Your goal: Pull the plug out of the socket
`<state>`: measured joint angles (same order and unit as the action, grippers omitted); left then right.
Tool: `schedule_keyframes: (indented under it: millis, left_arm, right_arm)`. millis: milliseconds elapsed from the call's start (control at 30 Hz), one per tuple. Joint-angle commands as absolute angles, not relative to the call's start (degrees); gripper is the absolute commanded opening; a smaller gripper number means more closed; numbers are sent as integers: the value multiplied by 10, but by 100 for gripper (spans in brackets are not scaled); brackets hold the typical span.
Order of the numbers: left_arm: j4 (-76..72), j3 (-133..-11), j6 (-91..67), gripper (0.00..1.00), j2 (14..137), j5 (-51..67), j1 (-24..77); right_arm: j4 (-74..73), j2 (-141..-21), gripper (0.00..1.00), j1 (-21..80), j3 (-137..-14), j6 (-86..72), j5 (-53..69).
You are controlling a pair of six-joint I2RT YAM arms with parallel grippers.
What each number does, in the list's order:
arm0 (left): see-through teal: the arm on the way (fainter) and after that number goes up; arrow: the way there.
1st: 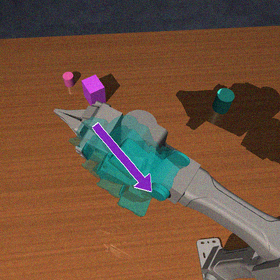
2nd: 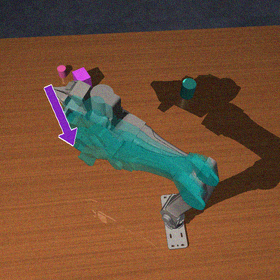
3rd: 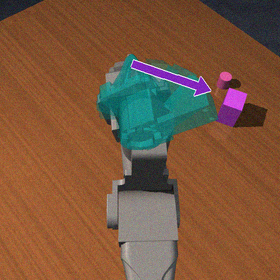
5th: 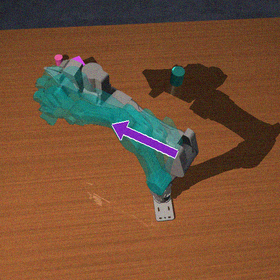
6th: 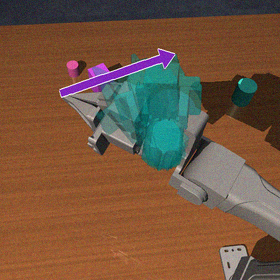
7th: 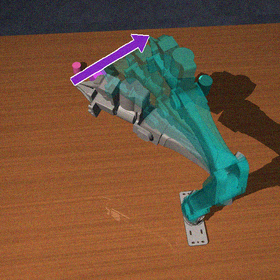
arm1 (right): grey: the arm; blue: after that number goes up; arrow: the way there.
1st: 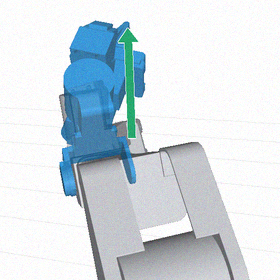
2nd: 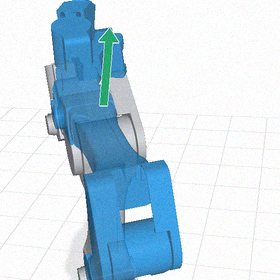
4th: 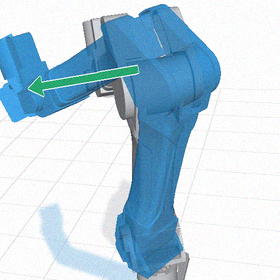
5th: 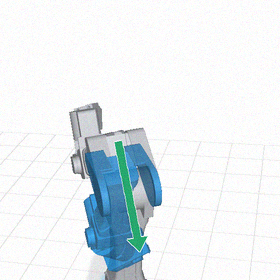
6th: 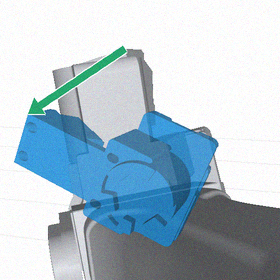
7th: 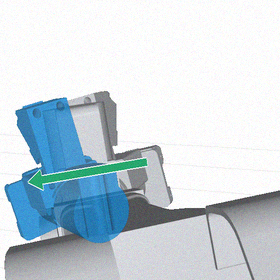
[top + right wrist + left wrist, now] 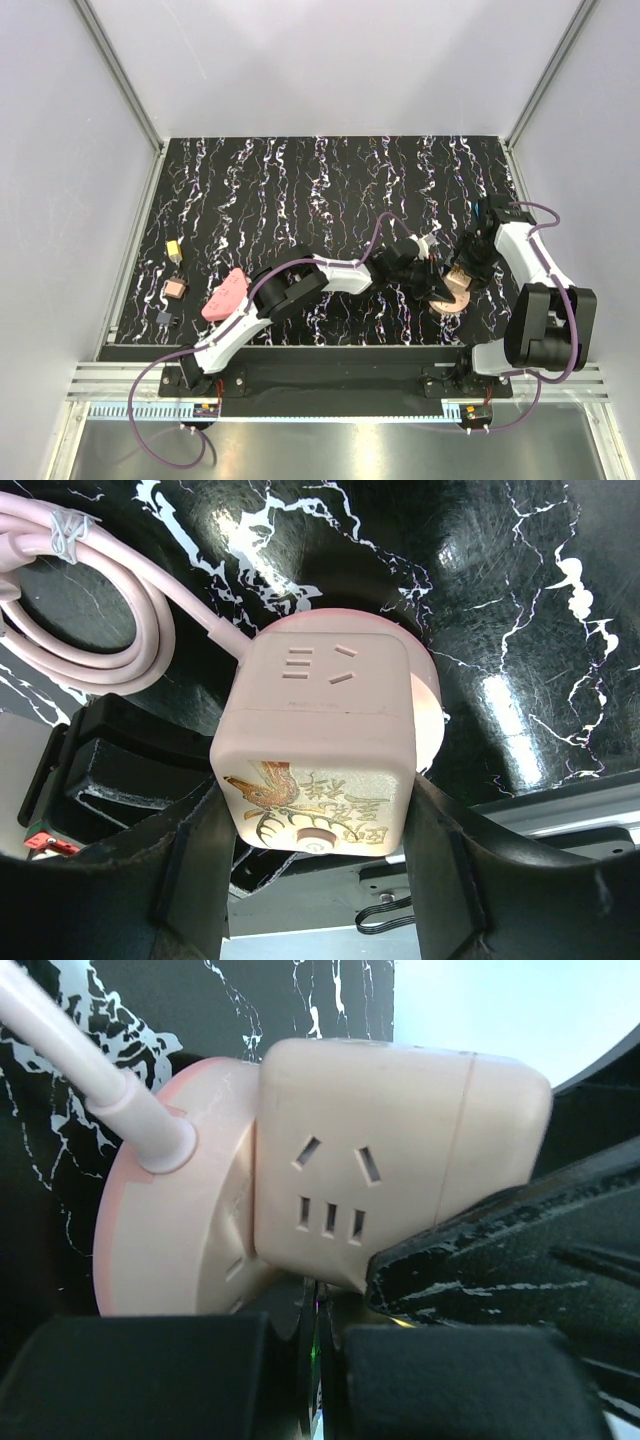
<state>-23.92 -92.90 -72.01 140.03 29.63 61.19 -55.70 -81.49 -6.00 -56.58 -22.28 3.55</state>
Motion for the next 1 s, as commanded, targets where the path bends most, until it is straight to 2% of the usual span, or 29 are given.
schedule_keyframes:
  millis: [0,167,667,800,967]
  left_arm:
    - [-141,-924,-689,0,1427,250,608]
    - [-102,-956,-693,0,1445,250,608]
    - [-117,-949,-696,0,1441,252,606]
    - [-233,-892,-702,0,1422,264,606]
    - [-301,-847,-684,0,1386,244,606]
  right_arm:
    - [-553,-764,0,-54,-582,-228,51]
    - [-557,-741,0,-54,-586,-232,57]
    - [-565,-752,0,-54,-577,-231,55]
    - [-564,-760,0,-54,-574,-229,56]
    - [-562,-777,0,-54,-572,-227,61]
